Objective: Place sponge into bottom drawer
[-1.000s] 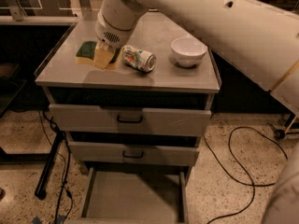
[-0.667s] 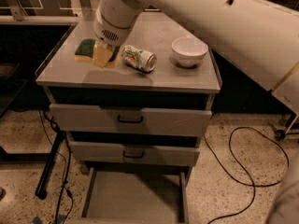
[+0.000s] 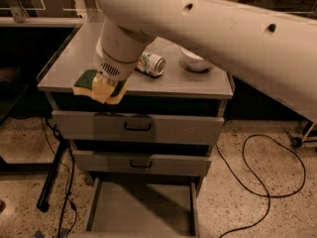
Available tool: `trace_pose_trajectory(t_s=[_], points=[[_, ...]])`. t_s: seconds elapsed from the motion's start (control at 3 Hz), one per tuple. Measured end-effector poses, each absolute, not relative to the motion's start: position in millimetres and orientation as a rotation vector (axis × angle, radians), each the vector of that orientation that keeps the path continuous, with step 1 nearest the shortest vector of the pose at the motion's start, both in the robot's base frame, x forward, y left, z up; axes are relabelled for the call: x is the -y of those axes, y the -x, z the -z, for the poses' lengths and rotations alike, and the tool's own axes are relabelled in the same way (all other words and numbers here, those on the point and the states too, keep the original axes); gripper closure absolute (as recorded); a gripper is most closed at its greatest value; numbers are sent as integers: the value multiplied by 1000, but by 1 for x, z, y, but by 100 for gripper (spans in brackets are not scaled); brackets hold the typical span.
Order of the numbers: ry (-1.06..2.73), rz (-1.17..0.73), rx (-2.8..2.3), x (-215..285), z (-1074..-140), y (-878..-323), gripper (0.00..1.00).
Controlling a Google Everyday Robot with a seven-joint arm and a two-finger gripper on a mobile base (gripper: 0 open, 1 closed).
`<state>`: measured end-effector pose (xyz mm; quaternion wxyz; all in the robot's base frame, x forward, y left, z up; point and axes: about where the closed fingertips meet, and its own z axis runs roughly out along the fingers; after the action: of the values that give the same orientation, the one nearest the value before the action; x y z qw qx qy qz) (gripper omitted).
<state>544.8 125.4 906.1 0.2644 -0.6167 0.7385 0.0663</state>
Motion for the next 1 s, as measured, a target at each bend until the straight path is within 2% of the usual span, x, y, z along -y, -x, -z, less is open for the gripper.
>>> trace_pose_trajectory(t_s=[0.33, 0.67, 1.0], points=[[1656, -320, -2095, -132, -854, -502, 100], [1656, -320, -2095, -132, -854, -502, 100], [1674, -404, -2144, -146, -818, -478, 100]])
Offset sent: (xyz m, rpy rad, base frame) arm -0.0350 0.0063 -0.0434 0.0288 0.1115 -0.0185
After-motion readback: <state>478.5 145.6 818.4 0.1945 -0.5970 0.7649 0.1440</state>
